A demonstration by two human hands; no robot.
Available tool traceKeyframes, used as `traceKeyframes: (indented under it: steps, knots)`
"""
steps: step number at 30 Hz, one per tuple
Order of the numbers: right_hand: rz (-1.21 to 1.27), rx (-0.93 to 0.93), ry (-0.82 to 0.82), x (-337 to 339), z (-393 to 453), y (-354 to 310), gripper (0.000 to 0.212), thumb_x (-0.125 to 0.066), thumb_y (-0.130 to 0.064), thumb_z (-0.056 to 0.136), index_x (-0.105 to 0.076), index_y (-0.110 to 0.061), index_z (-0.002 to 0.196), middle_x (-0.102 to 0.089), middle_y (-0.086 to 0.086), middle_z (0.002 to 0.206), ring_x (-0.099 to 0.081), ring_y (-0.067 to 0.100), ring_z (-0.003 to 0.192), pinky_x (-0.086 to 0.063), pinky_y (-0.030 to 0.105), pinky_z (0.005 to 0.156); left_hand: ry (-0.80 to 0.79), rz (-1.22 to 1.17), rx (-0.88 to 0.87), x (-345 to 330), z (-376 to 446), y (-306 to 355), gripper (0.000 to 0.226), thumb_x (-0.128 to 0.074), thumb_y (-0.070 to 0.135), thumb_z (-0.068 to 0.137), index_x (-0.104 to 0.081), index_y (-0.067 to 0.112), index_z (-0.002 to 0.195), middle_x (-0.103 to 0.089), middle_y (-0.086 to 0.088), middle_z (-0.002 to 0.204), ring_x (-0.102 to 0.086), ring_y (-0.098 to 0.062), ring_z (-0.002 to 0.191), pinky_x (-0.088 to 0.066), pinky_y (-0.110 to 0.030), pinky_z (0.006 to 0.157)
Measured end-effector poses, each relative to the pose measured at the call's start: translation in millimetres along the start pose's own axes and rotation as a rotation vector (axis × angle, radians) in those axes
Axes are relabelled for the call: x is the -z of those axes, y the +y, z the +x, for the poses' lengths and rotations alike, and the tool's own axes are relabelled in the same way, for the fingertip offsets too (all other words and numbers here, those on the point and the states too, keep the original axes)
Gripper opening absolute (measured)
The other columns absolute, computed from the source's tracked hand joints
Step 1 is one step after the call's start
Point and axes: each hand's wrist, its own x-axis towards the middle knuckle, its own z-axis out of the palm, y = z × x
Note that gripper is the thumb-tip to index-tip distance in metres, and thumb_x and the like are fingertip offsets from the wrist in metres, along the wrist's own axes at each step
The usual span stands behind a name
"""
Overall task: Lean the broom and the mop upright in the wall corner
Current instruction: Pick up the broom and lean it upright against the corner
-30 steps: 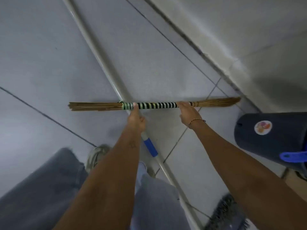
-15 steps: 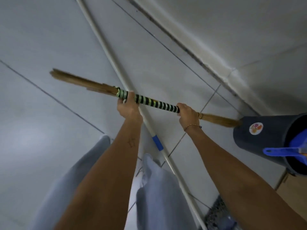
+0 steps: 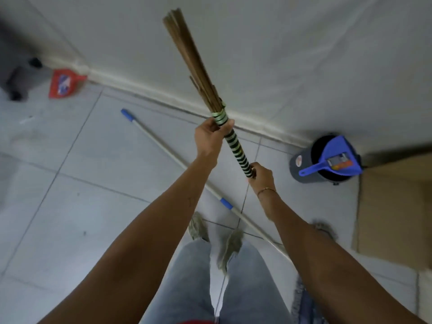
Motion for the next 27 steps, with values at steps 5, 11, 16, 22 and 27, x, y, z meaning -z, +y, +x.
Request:
traceKeyframes:
  steps: [5, 11, 16, 22, 27]
  knots:
    - [0.177, -0.199, 0.143, 67.6, -63.5, 42.4, 0.030, -0.071, -0.013, 0.078, -0.063, -0.003, 0.105, -0.070, 0.018, 0.105, -0.065, 0.031, 0.099, -0.050, 0.034, 0.084, -0.377, 0.096, -0.027, -89.5, -59.6, 25.1, 0.026, -0.075, 0.008, 0.074, -0.068, -0.004, 0.096, -0.064, -0.013, 0.087, -0.060, -0.024, 0.082, -0.053, -0.044, 0.086]
    - [0.325, -0.355, 0.381, 122.8, -167.5, 133.7, 0.037, -0.074, -0.017, 0.077, -0.062, -0.002, 0.109, -0.070, 0.017, 0.110, -0.063, 0.031, 0.106, -0.047, 0.032, 0.087, -0.759, 0.168, -0.074, -205.6, -171.5, 2.3, 0.015, -0.070, -0.002, 0.078, -0.067, -0.002, 0.093, -0.066, -0.012, 0.082, -0.062, -0.024, 0.082, -0.053, -0.048, 0.089]
    - [0.364, -0.449, 0.536, 156.8, -278.0, 238.4, 0.039, -0.069, -0.018, 0.081, -0.060, -0.005, 0.116, -0.070, 0.018, 0.112, -0.064, 0.032, 0.107, -0.049, 0.034, 0.088, -0.985, 0.262, -0.093, -283.6, -306.2, -56.0, 0.019, -0.070, 0.005, 0.080, -0.067, -0.003, 0.098, -0.065, -0.016, 0.086, -0.058, -0.027, 0.085, -0.052, -0.046, 0.082]
    - [0.390, -0.547, 0.651, 187.9, -384.8, 339.3, 0.034, -0.069, -0.023, 0.081, -0.064, -0.006, 0.110, -0.071, 0.016, 0.109, -0.062, 0.032, 0.106, -0.048, 0.032, 0.086, -1.137, 0.283, -0.120, -355.1, -427.2, -119.2, 0.011, -0.070, 0.008, 0.081, -0.069, 0.010, 0.092, -0.069, -0.022, 0.100, -0.066, -0.032, 0.097, -0.047, -0.058, 0.101]
    - [0.438, -0.581, 0.670, 209.6, -407.8, 404.9, 0.034, -0.071, -0.023, 0.079, -0.065, -0.005, 0.107, -0.072, 0.017, 0.107, -0.063, 0.033, 0.106, -0.050, 0.038, 0.092, -1.168, 0.347, -0.156, -411.3, -474.7, -163.3, 0.035, -0.074, 0.013, 0.079, -0.063, -0.005, 0.108, -0.071, -0.021, 0.106, -0.067, -0.035, 0.102, -0.049, -0.054, 0.101]
